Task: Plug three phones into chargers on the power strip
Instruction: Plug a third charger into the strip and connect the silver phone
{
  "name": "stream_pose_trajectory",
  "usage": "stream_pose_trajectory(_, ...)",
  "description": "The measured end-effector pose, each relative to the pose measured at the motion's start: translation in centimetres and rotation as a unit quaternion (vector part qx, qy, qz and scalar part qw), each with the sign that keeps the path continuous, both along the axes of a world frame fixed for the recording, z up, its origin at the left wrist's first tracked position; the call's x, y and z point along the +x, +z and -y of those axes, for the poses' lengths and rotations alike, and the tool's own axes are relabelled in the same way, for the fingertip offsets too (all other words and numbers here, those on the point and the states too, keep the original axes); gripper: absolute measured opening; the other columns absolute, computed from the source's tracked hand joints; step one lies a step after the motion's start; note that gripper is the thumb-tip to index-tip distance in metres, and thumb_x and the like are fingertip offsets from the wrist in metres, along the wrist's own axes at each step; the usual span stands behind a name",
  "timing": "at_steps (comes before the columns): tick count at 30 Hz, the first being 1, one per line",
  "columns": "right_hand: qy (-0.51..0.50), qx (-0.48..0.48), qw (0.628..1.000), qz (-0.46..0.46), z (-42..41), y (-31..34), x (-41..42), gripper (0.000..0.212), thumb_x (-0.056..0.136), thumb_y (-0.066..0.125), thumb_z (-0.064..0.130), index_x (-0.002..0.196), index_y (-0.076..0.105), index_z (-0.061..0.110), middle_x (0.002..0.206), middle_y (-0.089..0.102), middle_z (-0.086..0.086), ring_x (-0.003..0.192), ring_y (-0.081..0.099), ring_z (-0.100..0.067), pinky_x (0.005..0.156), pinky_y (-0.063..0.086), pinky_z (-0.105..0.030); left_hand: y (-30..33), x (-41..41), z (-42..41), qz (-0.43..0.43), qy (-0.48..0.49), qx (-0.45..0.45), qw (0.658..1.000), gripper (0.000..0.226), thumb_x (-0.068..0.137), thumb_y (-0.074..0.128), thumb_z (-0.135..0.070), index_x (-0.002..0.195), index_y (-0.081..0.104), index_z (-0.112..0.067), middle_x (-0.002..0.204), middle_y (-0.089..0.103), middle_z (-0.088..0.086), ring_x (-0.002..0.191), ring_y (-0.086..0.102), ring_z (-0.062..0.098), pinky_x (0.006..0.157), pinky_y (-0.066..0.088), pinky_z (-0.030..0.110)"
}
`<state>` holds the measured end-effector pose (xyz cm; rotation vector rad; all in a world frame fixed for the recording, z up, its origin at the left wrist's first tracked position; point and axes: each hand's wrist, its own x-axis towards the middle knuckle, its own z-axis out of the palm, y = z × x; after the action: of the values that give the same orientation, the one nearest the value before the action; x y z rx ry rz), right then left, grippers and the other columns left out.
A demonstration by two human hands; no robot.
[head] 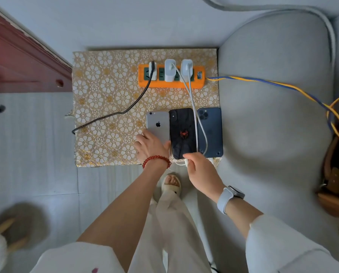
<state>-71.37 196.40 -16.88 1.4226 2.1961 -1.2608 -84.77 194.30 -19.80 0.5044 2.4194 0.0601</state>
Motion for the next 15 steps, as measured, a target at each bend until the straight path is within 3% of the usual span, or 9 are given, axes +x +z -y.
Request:
stream_pose_trajectory(4,0.014,0.006,1.000,-0.008,0.5,0.1,-0.3,0.035,0.094,0.036,0.007,0.125,0.051,0.008,0.128,0.054,-0.009,0.118,0.051,-0.024,0.097,0.044,-0.032,0.4,0.1,-0.1,0.034,0.017,-0.001,0.999,0.061,0.083,0.062,-0.029,0.127,0.030,-0.002,0.129,0.033,0.018,0.119,0.037,0.035,0.087,0.046,0.043)
stream_pose_trajectory(7,0.100,0.052,0.993,-0.016,0.8,0.2,-0.9,0.039,0.092,0.038,0.005,0.130,0.047,0.009,0.135,0.048,-0.008,0.126,0.044,-0.023,0.100,0.044,-0.036,0.8,-0.7,0.5,0.053,0.045,0.048,0.996,0.055,0.083,0.057,-0.022,0.129,0.033,-0.004,0.128,0.034,0.019,0.118,0.037,0.035,0.088,0.043,0.043)
stream_pose_trajectory(10,0.225,0.085,0.971,-0.006,1.0,-0.1,-2.2,0.045,0.091,0.039,0.008,0.137,0.037,0.010,0.147,0.034,-0.009,0.139,0.027,-0.023,0.110,0.034,-0.040,1.2,-4.1,2.7,-0.056,0.071,0.138,0.986,0.053,0.081,0.057,-0.013,0.129,0.036,-0.003,0.129,0.038,0.021,0.118,0.036,0.034,0.095,0.039,0.042)
stream_pose_trajectory(12,0.281,0.087,0.955,0.015,1.1,-0.7,-3.5,0.051,0.092,0.039,0.011,0.141,0.027,0.014,0.154,0.020,-0.007,0.144,0.013,-0.022,0.116,0.020,-0.043,1.1,-7.6,4.5,-0.125,0.050,0.139,0.981,0.064,0.079,0.055,-0.008,0.137,0.028,-0.007,0.139,0.031,0.021,0.127,0.029,0.036,0.102,0.033,0.046)
stream_pose_trajectory(15,0.314,0.095,0.944,0.039,1.2,-1.6,-5.2,0.054,0.092,0.038,0.012,0.143,0.019,0.017,0.156,0.010,-0.006,0.145,0.005,-0.022,0.117,0.011,-0.045,0.0,-13.1,7.0,-0.079,-0.033,0.036,0.996,0.080,0.085,0.052,-0.012,0.146,0.002,-0.024,0.156,0.002,0.010,0.142,0.002,0.035,0.111,0.019,0.055)
